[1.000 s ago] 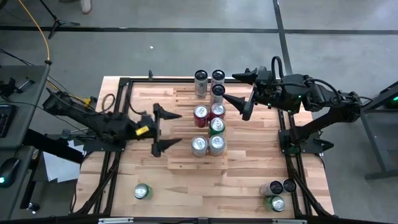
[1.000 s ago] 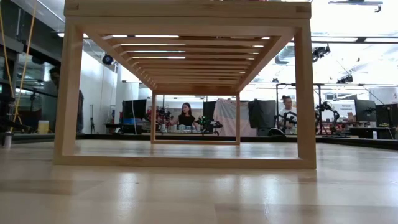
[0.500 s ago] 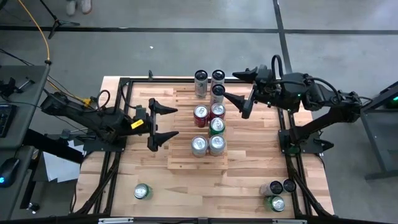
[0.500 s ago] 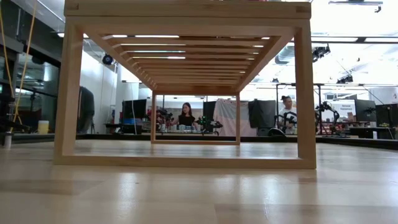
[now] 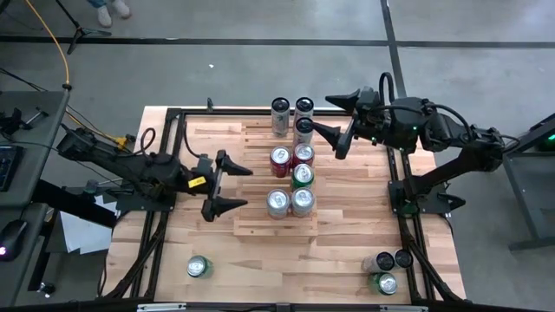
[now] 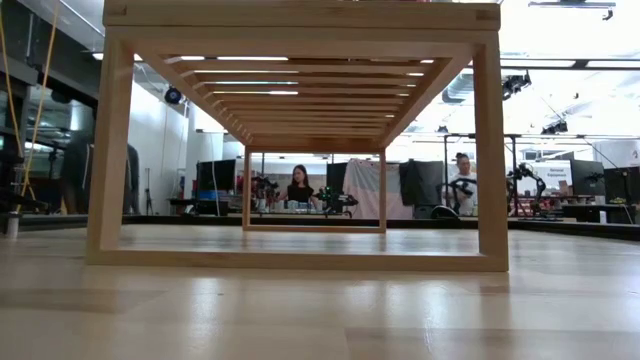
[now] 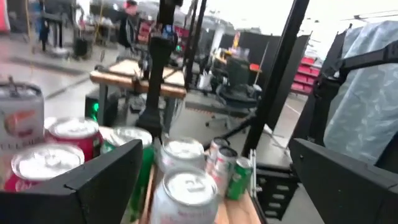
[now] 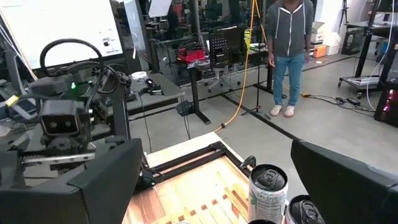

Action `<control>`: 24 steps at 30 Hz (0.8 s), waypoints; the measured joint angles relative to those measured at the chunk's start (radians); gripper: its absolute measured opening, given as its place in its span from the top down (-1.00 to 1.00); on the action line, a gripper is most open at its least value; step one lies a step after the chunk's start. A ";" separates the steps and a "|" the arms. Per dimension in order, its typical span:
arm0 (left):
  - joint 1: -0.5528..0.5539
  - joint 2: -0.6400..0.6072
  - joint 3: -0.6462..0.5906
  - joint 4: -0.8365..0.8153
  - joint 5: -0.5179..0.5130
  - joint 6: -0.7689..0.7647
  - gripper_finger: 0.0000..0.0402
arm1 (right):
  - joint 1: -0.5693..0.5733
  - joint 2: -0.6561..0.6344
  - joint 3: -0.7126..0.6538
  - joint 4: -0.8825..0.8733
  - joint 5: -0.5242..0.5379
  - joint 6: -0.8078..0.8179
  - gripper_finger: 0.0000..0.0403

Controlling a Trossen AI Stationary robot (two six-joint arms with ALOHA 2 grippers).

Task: Place canned beverage on shelf
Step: Put the white pink can on the shelf

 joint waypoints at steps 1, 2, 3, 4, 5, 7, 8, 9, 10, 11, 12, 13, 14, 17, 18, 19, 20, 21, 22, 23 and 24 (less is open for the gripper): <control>0.000 0.000 0.000 -0.010 0.000 -0.008 -0.99 | 0.000 0.000 0.000 -0.002 0.000 0.000 -0.97; 0.000 0.000 0.000 -0.017 -0.001 -0.008 -0.99 | 0.000 0.000 0.000 -0.006 0.000 -0.002 -0.97; 0.000 0.001 0.000 -0.020 -0.009 -0.011 -0.99 | 0.000 0.000 0.000 -0.008 0.000 -0.005 -0.97; 0.000 0.004 0.000 -0.019 -0.023 -0.017 -0.99 | 0.000 0.000 0.000 -0.008 0.000 -0.007 -0.97; 0.004 0.007 0.000 -0.018 -0.033 -0.018 -0.99 | 0.000 0.000 0.000 -0.008 0.000 -0.007 -0.97; 0.018 0.008 0.000 -0.017 -0.039 -0.019 -0.99 | 0.000 0.000 0.000 -0.015 0.000 0.001 -0.97; 0.032 0.008 0.000 -0.003 -0.040 -0.027 -0.99 | 0.000 0.000 0.000 -0.023 0.000 0.001 -0.97; 0.047 0.008 0.000 0.017 -0.041 -0.040 -0.99 | 0.000 0.000 0.000 -0.035 0.000 0.001 -0.97; 0.063 0.008 0.000 0.038 -0.038 -0.049 -0.99 | 0.000 0.000 0.000 -0.047 0.000 0.003 -0.97; 0.083 0.008 0.000 0.061 -0.021 -0.059 -0.99 | 0.000 0.000 0.000 -0.055 0.000 0.006 -0.97; 0.105 0.008 0.000 0.084 0.002 -0.068 -0.99 | 0.000 0.000 0.000 -0.065 0.000 0.016 -0.97; 0.126 0.007 0.000 0.108 0.024 -0.079 -0.99 | 0.000 0.000 0.000 -0.077 0.000 0.028 -0.97; 0.145 0.007 0.000 0.132 0.038 -0.095 -0.99 | 0.000 0.000 0.000 -0.087 -0.001 0.039 -0.97; 0.196 0.007 0.000 0.188 0.038 -0.149 -0.99 | 0.000 0.000 0.000 -0.125 -0.001 0.076 -0.97; 0.216 0.007 0.000 0.201 0.038 -0.148 -0.99 | 0.000 0.000 0.000 -0.134 0.000 0.087 -0.97; 0.235 0.007 0.000 0.208 0.038 -0.148 -0.99 | 0.000 0.000 0.000 -0.145 0.000 0.099 -0.97; 0.252 0.006 0.000 0.208 0.037 -0.148 -0.99 | 0.000 0.000 0.000 -0.157 0.000 0.113 -0.97; 0.270 0.006 0.000 0.206 0.037 -0.148 -0.99 | 0.000 0.000 0.000 -0.167 -0.001 0.129 -0.97; 0.287 0.006 0.000 0.205 0.037 -0.148 -0.99 | 0.000 0.000 0.000 -0.177 0.000 0.144 -0.97; 0.302 0.006 0.000 0.207 0.037 -0.148 -0.99 | 0.000 0.000 0.000 -0.190 -0.001 0.161 -0.97; 0.318 0.006 0.000 0.212 0.037 -0.148 -0.99 | 0.000 0.000 0.000 -0.200 0.000 0.175 -0.97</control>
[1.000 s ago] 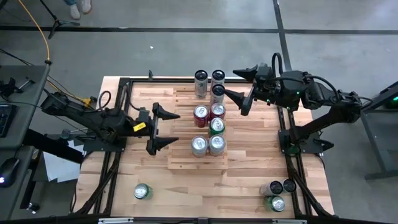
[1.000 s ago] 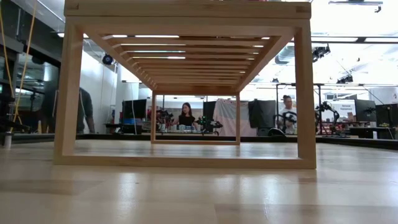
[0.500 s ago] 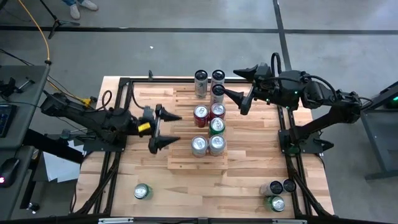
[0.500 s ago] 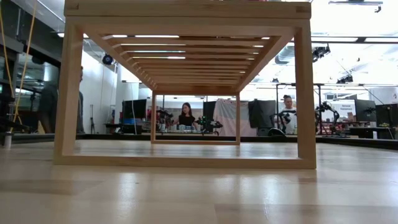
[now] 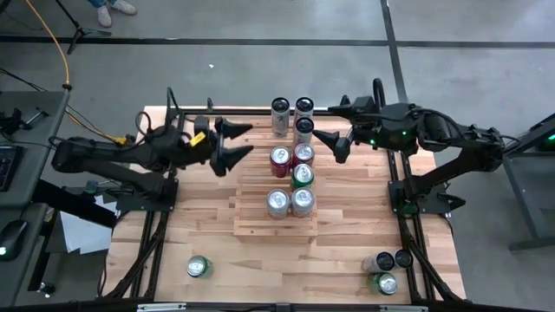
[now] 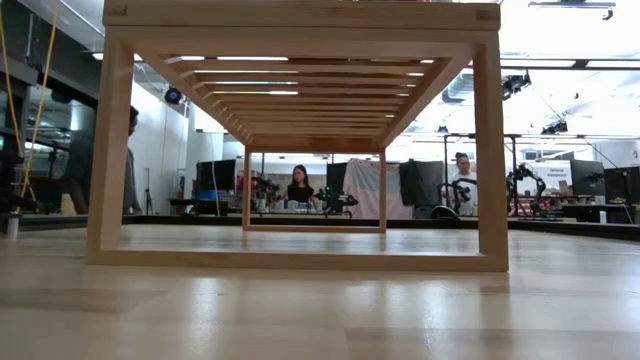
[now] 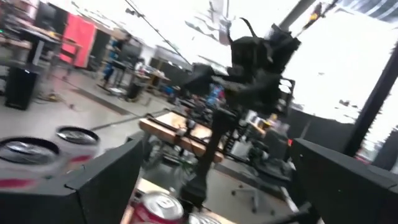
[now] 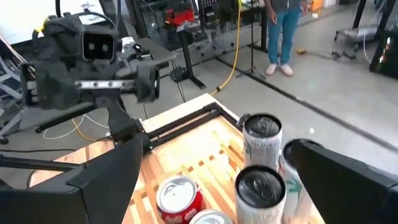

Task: Place canned beverage on shelf
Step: Put the white pink can on the shelf

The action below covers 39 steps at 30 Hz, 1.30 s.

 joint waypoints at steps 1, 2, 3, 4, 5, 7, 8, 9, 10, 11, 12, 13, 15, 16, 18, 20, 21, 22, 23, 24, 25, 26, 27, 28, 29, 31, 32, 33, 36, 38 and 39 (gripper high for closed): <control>0.013 0.000 0.000 0.005 0.000 -0.002 -0.99 | 0.000 0.000 0.000 -0.013 0.000 0.010 -0.97; 0.024 0.000 0.000 0.008 0.000 -0.011 -0.99 | 0.000 0.000 0.000 -0.025 0.000 0.012 -0.97; 0.035 0.000 0.000 0.008 0.000 -0.026 -0.99 | 0.000 0.000 0.000 -0.032 0.000 0.012 -0.97; 0.043 0.000 0.000 0.007 0.000 -0.046 -0.99 | 0.000 0.000 0.000 -0.037 0.000 0.011 -0.97; 0.048 0.000 0.000 0.008 -0.001 -0.066 -0.99 | 0.000 0.000 0.000 -0.043 0.000 0.010 -0.97; 0.054 0.000 0.000 0.008 -0.002 -0.094 -0.99 | 0.000 0.000 0.000 -0.048 0.000 0.010 -0.97; 0.054 0.000 0.000 0.008 -0.001 -0.099 -0.99 | 0.000 0.000 0.000 -0.051 0.000 0.008 -0.97; 0.053 0.000 0.000 0.008 -0.001 -0.103 -0.99 | 0.000 0.000 0.000 -0.055 0.000 0.004 -0.97; 0.053 0.000 0.000 0.008 -0.001 -0.103 -0.99 | 0.000 0.000 0.000 -0.058 0.000 0.003 -0.97; 0.053 0.000 0.000 0.008 0.000 -0.103 -0.99 | 0.000 0.000 0.000 -0.067 0.000 0.004 -0.97; 0.053 0.000 0.000 0.008 0.000 -0.103 -0.99 | 0.000 0.000 0.000 -0.081 -0.002 0.003 -0.97; 0.053 0.000 0.000 0.008 -0.001 -0.103 -0.99 | 0.000 0.000 0.000 -0.096 -0.010 0.004 -0.97; 0.053 0.000 0.000 0.008 -0.008 -0.103 -0.99 | 0.000 0.000 0.000 -0.138 -0.036 0.011 -0.97; 0.053 0.000 0.000 0.008 -0.017 -0.103 -0.99 | 0.000 0.000 0.000 -0.159 -0.054 0.022 -0.97; 0.053 0.000 0.000 0.008 -0.046 -0.103 -0.99 | 0.000 0.000 0.000 -0.207 -0.086 0.049 -0.97; 0.053 0.000 0.000 0.008 -0.072 -0.103 -0.99 | 0.002 0.000 0.000 -0.257 -0.122 0.075 -0.97; 0.053 0.000 0.000 0.008 -0.083 -0.103 -0.99 | 0.004 0.000 0.000 -0.283 -0.142 0.088 -0.97; 0.053 0.000 0.000 0.008 -0.095 -0.103 -0.99 | 0.008 0.000 0.000 -0.308 -0.160 0.101 -0.97; 0.053 0.000 0.000 0.008 -0.104 -0.103 -0.99 | 0.012 0.000 0.000 -0.330 -0.173 0.114 -0.97; 0.053 0.000 0.000 0.008 -0.113 -0.103 -0.99 | 0.017 0.000 0.000 -0.351 -0.184 0.120 -0.97; 0.053 0.000 0.000 0.008 -0.117 -0.103 -0.99 | 0.024 0.000 0.000 -0.371 -0.191 0.127 -0.97; 0.053 0.000 0.000 0.008 -0.119 -0.104 -0.99 | 0.031 0.000 0.000 -0.387 -0.196 0.136 -0.97; 0.053 0.000 0.000 0.008 -0.120 -0.104 -0.99 | 0.037 0.000 0.000 -0.405 -0.196 0.140 -0.97; 0.053 0.000 0.000 0.008 -0.123 -0.105 -0.99 | 0.042 0.000 0.000 -0.423 -0.196 0.141 -0.97; 0.053 0.000 0.000 0.008 -0.132 -0.111 -0.99 | 0.048 0.000 0.000 -0.440 -0.196 0.140 -0.97; 0.053 0.000 0.000 0.009 -0.146 -0.136 -0.99 | 0.057 0.000 0.000 -0.473 -0.196 0.141 -0.97; 0.053 0.000 0.000 0.009 -0.147 -0.148 -0.99 | 0.061 0.000 0.000 -0.486 -0.196 0.140 -0.97; 0.053 0.000 0.000 0.009 -0.150 -0.157 -0.99 | 0.064 0.000 0.000 -0.496 -0.195 0.141 -0.97; 0.053 0.000 0.000 0.009 -0.149 -0.174 -0.99 | 0.064 0.000 0.000 -0.518 -0.195 0.141 -0.97; 0.051 0.000 0.000 0.009 -0.149 -0.174 -0.99 | 0.064 0.000 0.000 -0.524 -0.195 0.140 -0.97; 0.049 0.000 0.000 0.009 -0.149 -0.174 -0.99 | 0.064 0.000 0.000 -0.526 -0.195 0.141 -0.97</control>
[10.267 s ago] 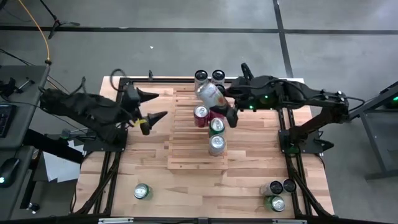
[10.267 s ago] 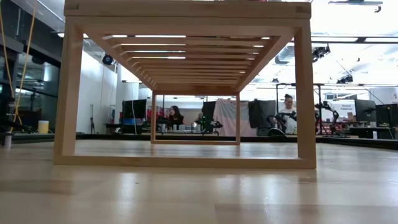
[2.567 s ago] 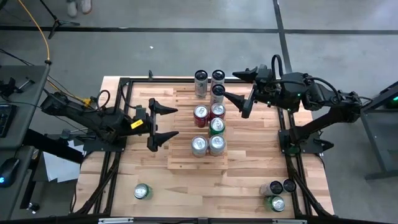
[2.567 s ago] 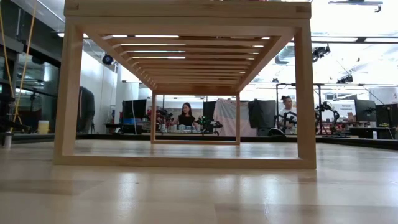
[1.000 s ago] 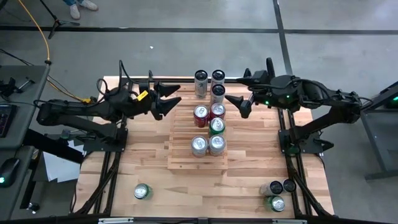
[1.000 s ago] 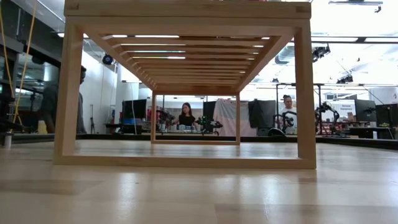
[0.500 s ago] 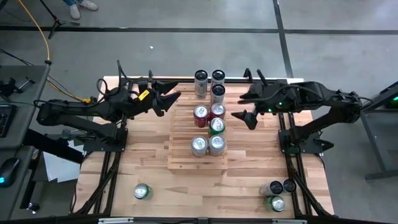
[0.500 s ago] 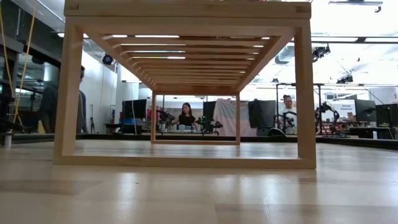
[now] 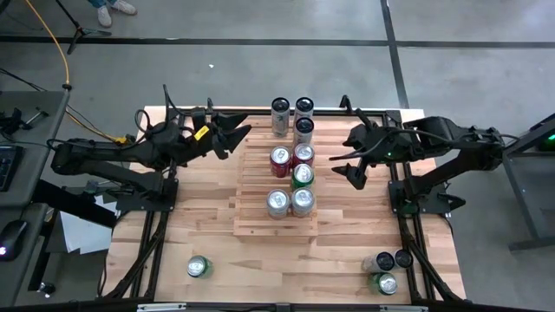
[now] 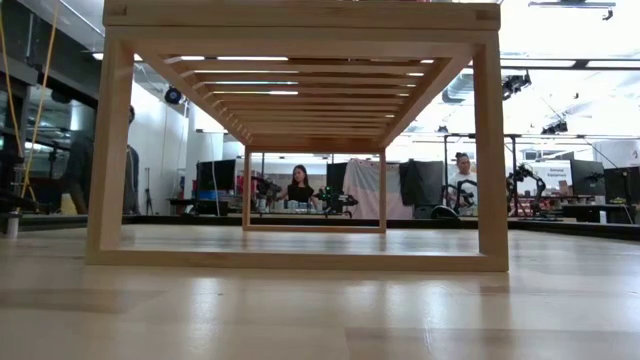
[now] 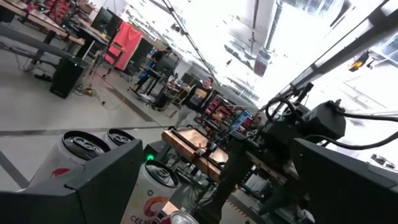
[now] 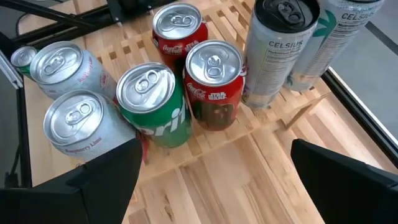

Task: Place canned beverage on shelf
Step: Put the white pink can on the shelf

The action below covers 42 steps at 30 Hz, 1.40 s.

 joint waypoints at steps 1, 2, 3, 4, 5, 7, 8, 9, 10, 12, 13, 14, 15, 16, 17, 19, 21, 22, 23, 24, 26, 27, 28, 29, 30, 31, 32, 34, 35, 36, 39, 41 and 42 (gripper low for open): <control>-0.002 0.000 0.000 0.000 0.001 0.000 -0.99 | 0.000 0.000 0.000 0.001 0.000 0.000 -0.97; -0.004 0.000 0.000 0.000 0.005 0.000 -0.99 | 0.000 0.000 0.000 0.001 0.000 0.000 -0.97; -0.006 0.000 0.000 0.000 0.007 0.000 -0.99 | 0.000 0.000 0.000 0.001 0.000 0.000 -0.97; -0.008 0.000 0.000 0.000 0.011 0.000 -0.99 | 0.000 0.000 0.000 0.001 0.000 0.000 -0.97; -0.008 0.000 0.000 0.000 0.020 0.001 -0.99 | 0.000 0.000 0.000 0.001 0.000 0.000 -0.97; -0.008 0.000 0.000 -0.001 0.045 0.017 -0.99 | 0.000 0.000 0.000 0.001 0.000 0.005 -0.97; -0.008 0.000 0.000 -0.001 0.058 0.025 -0.99 | 0.000 0.000 0.000 0.001 0.000 0.013 -0.97; -0.008 0.000 0.000 -0.001 0.067 0.034 -0.99 | 0.000 0.000 0.000 0.000 0.000 0.023 -0.97; -0.008 0.000 0.000 -0.001 0.078 0.045 -0.99 | 0.000 0.000 0.000 0.001 -0.002 0.029 -0.97; -0.008 -0.001 0.000 -0.003 0.099 0.074 -0.99 | 0.000 0.000 0.000 0.001 -0.017 0.045 -0.97; -0.007 -0.007 0.000 -0.014 0.108 0.089 -0.99 | 0.000 0.000 0.000 0.001 -0.026 0.052 -0.97; -0.006 -0.011 0.000 -0.020 0.112 0.104 -0.99 | 0.000 0.000 0.000 0.000 -0.038 0.065 -0.97; -0.004 -0.015 0.002 -0.029 0.115 0.116 -0.99 | 0.000 0.000 0.000 0.001 -0.048 0.075 -0.97; -0.004 -0.024 0.002 -0.050 0.115 0.124 -0.99 | 0.000 0.000 0.000 0.001 -0.060 0.086 -0.97; -0.004 -0.034 0.002 -0.075 0.115 0.131 -0.99 | 0.000 0.000 0.000 0.001 -0.072 0.098 -0.97; -0.004 -0.058 0.002 -0.117 0.116 0.150 -0.99 | 0.000 0.000 0.000 0.001 -0.090 0.117 -0.97; -0.004 -0.088 0.002 -0.177 0.118 0.157 -0.99 | 0.000 0.000 0.000 0.001 -0.090 0.135 -0.97; -0.004 -0.103 0.002 -0.207 0.119 0.157 -0.99 | 0.000 0.000 0.000 0.001 -0.090 0.145 -0.97; -0.004 -0.117 0.002 -0.235 0.120 0.158 -0.99 | 0.000 0.000 0.000 0.001 -0.090 0.157 -0.97; -0.004 -0.134 0.002 -0.269 0.123 0.157 -0.99 | 0.000 0.000 0.000 0.001 -0.089 0.163 -0.97; -0.004 -0.165 0.002 -0.327 0.137 0.158 -0.99 | 0.000 0.001 0.000 0.001 -0.089 0.186 -0.97; -0.004 -0.180 0.002 -0.357 0.141 0.158 -0.99 | 0.000 0.001 0.000 0.001 -0.089 0.198 -0.97; -0.004 -0.195 0.002 -0.388 0.143 0.158 -0.99 | 0.000 0.002 0.000 0.001 -0.089 0.207 -0.97; -0.004 -0.209 0.002 -0.418 0.146 0.158 -0.99 | 0.000 0.002 0.000 0.001 -0.090 0.215 -0.97; -0.004 -0.220 0.002 -0.445 0.146 0.158 -0.99 | 0.000 0.003 0.000 0.001 -0.089 0.229 -0.97; -0.004 -0.230 0.002 -0.465 0.146 0.158 -0.99 | 0.000 0.005 0.000 0.001 -0.089 0.239 -0.97; -0.004 -0.238 0.002 -0.486 0.146 0.158 -0.99 | 0.000 0.007 0.000 0.001 -0.090 0.253 -0.97; -0.004 -0.250 0.002 -0.516 0.146 0.160 -0.99 | 0.000 0.012 0.000 0.001 -0.090 0.277 -0.97; -0.004 -0.254 0.002 -0.526 0.146 0.162 -0.99 | 0.000 0.015 0.000 0.001 -0.090 0.293 -0.97; -0.004 -0.256 0.001 -0.538 0.146 0.167 -0.99 | 0.000 0.017 0.000 0.000 -0.091 0.310 -0.97; -0.004 -0.256 0.001 -0.547 0.146 0.170 -0.99 | 0.000 0.033 0.000 -0.003 -0.149 0.357 -0.97; -0.004 -0.253 0.001 -0.554 0.138 0.169 -0.99 | 0.011 0.044 0.000 -0.004 -0.223 0.387 -0.97; -0.004 -0.251 0.001 -0.560 0.137 0.167 -0.99 | 0.021 0.052 0.000 -0.006 -0.266 0.397 -0.97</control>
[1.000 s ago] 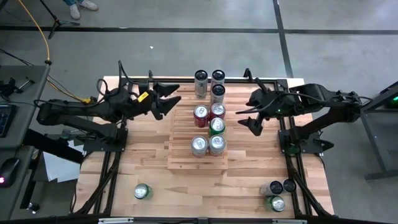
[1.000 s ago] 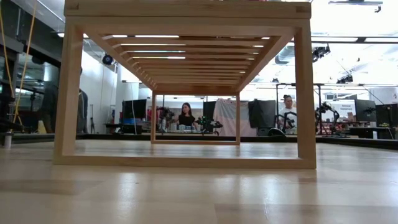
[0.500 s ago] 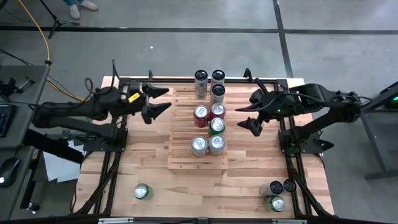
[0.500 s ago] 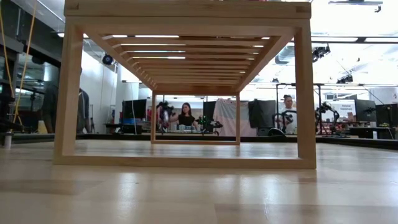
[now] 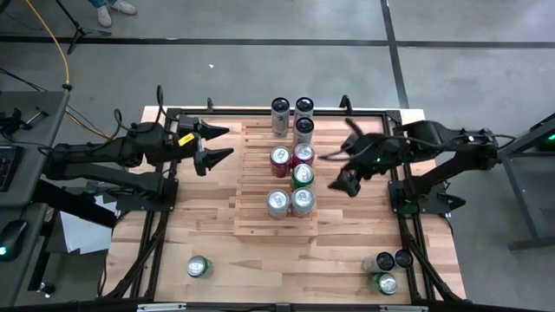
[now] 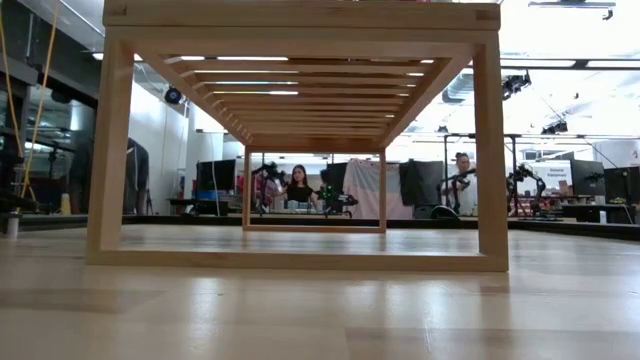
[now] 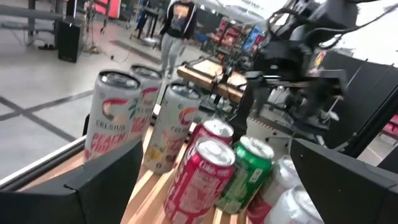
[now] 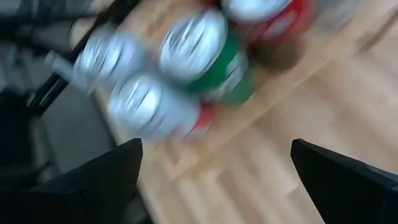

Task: Place canned beverage on shelf
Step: Put the white pink can on the shelf

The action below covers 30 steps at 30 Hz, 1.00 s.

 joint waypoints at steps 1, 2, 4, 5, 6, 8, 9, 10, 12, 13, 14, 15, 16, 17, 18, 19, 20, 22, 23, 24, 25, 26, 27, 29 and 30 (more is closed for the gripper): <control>0.000 0.002 0.000 -0.010 0.000 -0.005 -0.99 | 0.013 0.008 0.000 -0.002 -0.043 0.016 -0.97; 0.000 0.005 0.000 -0.015 0.000 -0.016 -0.99 | 0.030 0.015 0.000 -0.001 -0.084 0.031 -0.97; 0.000 0.006 0.000 -0.025 0.001 -0.038 -0.99 | 0.069 0.029 0.000 -0.001 -0.154 0.063 -0.97; 0.000 0.006 0.000 -0.030 0.001 -0.043 -0.99 | 0.092 0.035 0.000 -0.001 -0.176 0.081 -0.97; 0.000 0.006 0.000 -0.032 0.001 -0.045 -0.99 | 0.118 0.041 0.000 -0.001 -0.191 0.102 -0.97; 0.000 0.006 0.000 -0.035 0.001 -0.045 -0.99 | 0.173 0.053 0.000 -0.002 -0.205 0.153 -0.97; 0.000 0.006 0.000 -0.034 0.001 -0.045 -0.99 | 0.202 0.056 0.000 -0.003 -0.213 0.181 -0.97; 0.000 0.006 0.000 -0.033 0.001 -0.046 -0.99 | 0.232 0.058 0.000 -0.008 -0.218 0.215 -0.97; 0.000 0.006 0.000 -0.033 0.001 -0.045 -0.99 | 0.294 0.061 0.000 -0.015 -0.225 0.299 -0.97; 0.000 0.006 -0.001 -0.033 0.001 -0.046 -0.99 | 0.326 0.062 0.000 -0.018 -0.224 0.341 -0.97; 0.000 0.006 -0.001 -0.033 0.001 -0.046 -0.99 | 0.356 0.062 0.000 -0.023 -0.224 0.386 -0.97; 0.000 0.006 -0.001 -0.032 0.001 -0.046 -0.99 | 0.388 0.062 0.000 -0.026 -0.224 0.432 -0.97; 0.000 0.006 0.000 -0.032 0.001 -0.046 -0.99 | 0.419 0.062 0.000 -0.028 -0.221 0.475 -0.97; 0.000 0.006 -0.001 -0.033 0.001 -0.046 -0.99 | 0.451 0.062 0.000 -0.032 -0.212 0.519 -0.97; 0.000 0.006 -0.001 -0.032 0.001 -0.046 -0.99 | 0.481 0.062 0.000 -0.039 -0.196 0.562 -0.97; 0.000 0.006 -0.001 -0.032 0.001 -0.046 -0.99 | 0.510 0.062 0.000 -0.045 -0.174 0.608 -0.97; 0.000 0.006 -0.001 -0.032 0.001 -0.046 -0.99 | 0.538 0.063 0.000 -0.046 -0.156 0.655 -0.97; 0.000 0.006 -0.001 -0.032 0.001 -0.047 -0.99 | 0.583 0.072 0.000 -0.047 -0.141 0.745 -0.97; 0.000 0.006 -0.001 -0.032 0.001 -0.048 -0.99 | 0.605 0.080 0.000 -0.051 -0.141 0.785 -0.97; 0.000 0.006 -0.001 -0.032 0.001 -0.050 -0.99 | 0.624 0.089 0.000 -0.058 -0.141 0.822 -0.97; 0.000 0.006 -0.001 -0.032 0.001 -0.054 -0.99 | 0.640 0.100 0.000 -0.068 -0.137 0.853 -0.97; 0.000 0.006 -0.001 -0.032 0.001 -0.054 -0.99 | 0.652 0.113 0.000 -0.079 -0.134 0.883 -0.97; 0.000 0.006 -0.001 -0.032 0.001 -0.054 -0.99 | 0.663 0.130 0.000 -0.094 -0.132 0.911 -0.97; 0.000 0.006 -0.001 -0.032 0.001 -0.054 -0.99 | 0.678 0.169 0.000 -0.126 -0.146 0.953 -0.97; 0.000 0.006 -0.001 -0.032 0.001 -0.054 -0.99 | 0.684 0.189 0.000 -0.142 -0.162 0.963 -0.97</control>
